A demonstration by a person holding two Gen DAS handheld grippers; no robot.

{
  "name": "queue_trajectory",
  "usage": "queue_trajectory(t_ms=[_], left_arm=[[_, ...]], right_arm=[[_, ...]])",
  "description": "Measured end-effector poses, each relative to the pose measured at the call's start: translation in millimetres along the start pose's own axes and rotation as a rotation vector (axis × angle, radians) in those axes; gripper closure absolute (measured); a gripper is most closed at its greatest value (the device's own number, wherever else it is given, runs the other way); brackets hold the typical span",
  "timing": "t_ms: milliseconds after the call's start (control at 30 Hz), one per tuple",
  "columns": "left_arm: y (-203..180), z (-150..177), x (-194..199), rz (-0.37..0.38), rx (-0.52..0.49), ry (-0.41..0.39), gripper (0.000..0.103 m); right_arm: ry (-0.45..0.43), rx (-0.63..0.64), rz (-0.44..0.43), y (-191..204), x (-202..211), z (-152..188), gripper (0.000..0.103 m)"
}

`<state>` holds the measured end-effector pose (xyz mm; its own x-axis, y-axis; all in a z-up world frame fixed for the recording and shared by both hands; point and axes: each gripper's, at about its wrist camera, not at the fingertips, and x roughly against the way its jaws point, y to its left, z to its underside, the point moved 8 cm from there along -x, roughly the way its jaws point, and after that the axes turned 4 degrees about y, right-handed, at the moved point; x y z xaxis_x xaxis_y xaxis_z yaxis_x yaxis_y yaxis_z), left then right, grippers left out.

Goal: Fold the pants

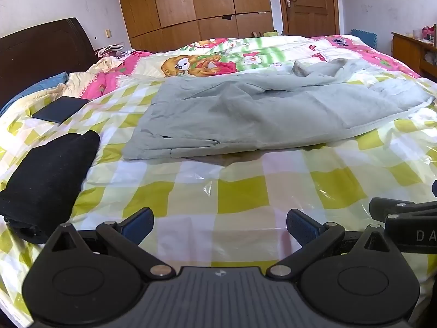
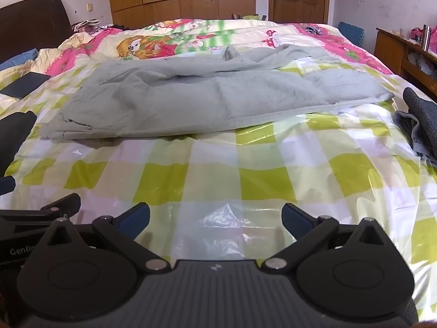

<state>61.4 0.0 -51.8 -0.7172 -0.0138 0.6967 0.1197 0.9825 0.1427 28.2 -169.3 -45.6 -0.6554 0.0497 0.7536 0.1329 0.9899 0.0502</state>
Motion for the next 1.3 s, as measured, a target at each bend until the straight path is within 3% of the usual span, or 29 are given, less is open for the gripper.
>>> queue_trajectory(t_ms=[1300], left_arm=[[6.9,2.8,-1.5,0.041,0.035,-0.006,0.000]], right_arm=[[0.022,0.035,0.037,4.2,-4.7,7.1,0.001]])
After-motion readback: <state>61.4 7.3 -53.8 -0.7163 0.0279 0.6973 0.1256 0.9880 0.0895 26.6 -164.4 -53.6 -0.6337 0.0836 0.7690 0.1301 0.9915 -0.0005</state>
